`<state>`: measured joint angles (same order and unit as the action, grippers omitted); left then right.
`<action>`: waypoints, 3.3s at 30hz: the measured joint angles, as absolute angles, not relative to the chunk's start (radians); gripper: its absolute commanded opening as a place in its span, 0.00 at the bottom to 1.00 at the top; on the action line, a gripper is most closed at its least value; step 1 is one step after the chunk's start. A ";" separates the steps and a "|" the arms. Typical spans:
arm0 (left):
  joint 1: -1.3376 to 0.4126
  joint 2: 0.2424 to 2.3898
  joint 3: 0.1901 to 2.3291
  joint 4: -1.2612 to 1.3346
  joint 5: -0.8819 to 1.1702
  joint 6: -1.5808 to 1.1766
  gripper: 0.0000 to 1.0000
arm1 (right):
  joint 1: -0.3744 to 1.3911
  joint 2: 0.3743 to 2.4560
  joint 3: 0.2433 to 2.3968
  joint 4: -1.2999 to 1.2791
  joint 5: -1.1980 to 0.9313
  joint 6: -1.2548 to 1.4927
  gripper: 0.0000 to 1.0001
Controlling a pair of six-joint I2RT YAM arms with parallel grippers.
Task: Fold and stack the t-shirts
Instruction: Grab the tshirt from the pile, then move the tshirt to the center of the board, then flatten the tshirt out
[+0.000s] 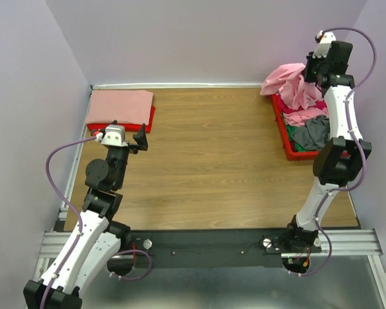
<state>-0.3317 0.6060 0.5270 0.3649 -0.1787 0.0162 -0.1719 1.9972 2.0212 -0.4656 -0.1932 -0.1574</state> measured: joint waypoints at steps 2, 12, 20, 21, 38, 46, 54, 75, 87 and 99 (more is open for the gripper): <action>-0.332 0.606 0.527 0.364 -0.179 0.016 0.97 | -0.172 1.964 2.021 -0.466 -0.199 -0.157 0.07; -0.332 0.606 0.527 0.364 -0.175 0.017 0.95 | -0.171 1.877 2.022 -0.492 -0.345 -0.174 0.06; -0.334 0.605 0.527 0.364 -0.146 0.019 0.94 | -0.046 1.655 2.002 -0.593 -0.712 -0.295 0.08; -0.334 0.604 0.527 0.364 -0.144 0.019 0.95 | -0.011 1.620 1.987 -0.601 -0.756 -0.315 0.09; -0.334 0.579 0.527 0.365 -0.063 0.035 0.95 | 0.335 1.447 1.309 -0.661 -0.904 -0.450 0.83; -0.334 0.587 0.527 0.368 0.045 0.035 0.95 | 0.312 1.398 1.207 -0.621 -0.749 -0.492 1.00; -0.338 0.687 0.559 0.356 0.131 -0.081 0.86 | 0.038 1.137 0.982 -0.485 -0.744 -0.438 1.00; -0.565 1.225 0.675 0.042 0.269 -0.499 0.68 | -0.028 1.193 0.753 -0.418 -0.688 -0.365 0.97; -0.631 1.332 0.680 0.012 0.244 -0.498 0.69 | -0.025 1.232 0.797 -0.534 -0.701 -0.450 0.63; -0.648 1.366 0.680 0.010 0.234 -0.495 0.67 | 0.115 1.356 0.820 -0.591 -0.626 -0.491 0.46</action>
<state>-0.6479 1.3663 0.6800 0.0097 0.2337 -0.4950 0.1150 1.3556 0.8204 -0.5911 -0.6258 -0.4908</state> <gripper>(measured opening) 0.689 0.519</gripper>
